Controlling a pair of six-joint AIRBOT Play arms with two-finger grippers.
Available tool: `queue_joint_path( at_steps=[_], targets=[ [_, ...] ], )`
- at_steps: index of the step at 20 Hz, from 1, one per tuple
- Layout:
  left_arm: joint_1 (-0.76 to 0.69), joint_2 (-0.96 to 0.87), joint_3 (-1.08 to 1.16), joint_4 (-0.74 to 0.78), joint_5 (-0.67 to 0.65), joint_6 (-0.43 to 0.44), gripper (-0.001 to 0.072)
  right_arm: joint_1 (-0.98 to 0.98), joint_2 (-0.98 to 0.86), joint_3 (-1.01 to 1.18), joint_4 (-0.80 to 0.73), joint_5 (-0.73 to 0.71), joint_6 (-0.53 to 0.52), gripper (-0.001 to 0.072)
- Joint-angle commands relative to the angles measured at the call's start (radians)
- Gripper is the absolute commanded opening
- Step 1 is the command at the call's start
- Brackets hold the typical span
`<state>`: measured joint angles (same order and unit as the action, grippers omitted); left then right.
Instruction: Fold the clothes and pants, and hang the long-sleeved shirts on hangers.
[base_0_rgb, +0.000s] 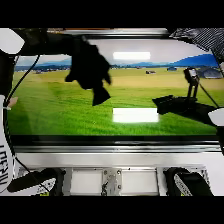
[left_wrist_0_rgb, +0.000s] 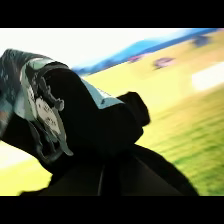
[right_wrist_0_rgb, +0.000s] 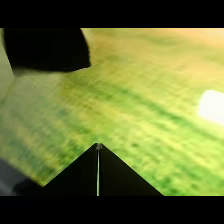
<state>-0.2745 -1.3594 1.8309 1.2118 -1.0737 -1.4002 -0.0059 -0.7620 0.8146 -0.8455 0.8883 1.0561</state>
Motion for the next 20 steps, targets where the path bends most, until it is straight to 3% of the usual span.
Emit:
queue_joint_path(
  at_steps=[1,6,7,8,9,14,16,20],
  targets=[
    [-0.192,0.039,0.047,0.063,-0.058,0.035,0.0009,-0.140,0.003,0.073,-0.164,-0.023,0.117,0.0017],
    [-0.206,0.034,-0.264,0.107,-0.002,0.005,0.0009,-0.328,0.039,0.088,-0.199,-0.005,0.142,0.0018],
    [-0.177,0.034,-0.336,0.107,0.006,-0.035,0.0061,-0.345,0.039,0.088,-0.199,0.004,0.142,0.0018],
    [-0.143,0.034,-0.396,0.106,0.001,-0.081,0.0436,-0.356,0.037,0.087,-0.199,0.014,0.141,0.0018],
    [-0.095,0.035,-0.445,0.106,-0.012,-0.153,0.0672,-0.356,0.035,0.087,-0.202,0.018,0.141,0.0018],
    [0.106,0.130,-0.726,0.079,-0.021,-0.294,0.0670,-0.354,0.035,0.085,-0.199,0.045,0.141,0.0018],
    [0.148,0.154,-0.856,-0.041,0.018,-0.288,0.0670,-0.352,0.026,0.080,-0.198,0.064,0.142,0.0018],
    [0.106,0.123,-1.023,-0.310,0.156,-0.152,0.0670,-0.346,0.012,0.031,-0.198,0.076,0.142,0.0018]
  ],
)
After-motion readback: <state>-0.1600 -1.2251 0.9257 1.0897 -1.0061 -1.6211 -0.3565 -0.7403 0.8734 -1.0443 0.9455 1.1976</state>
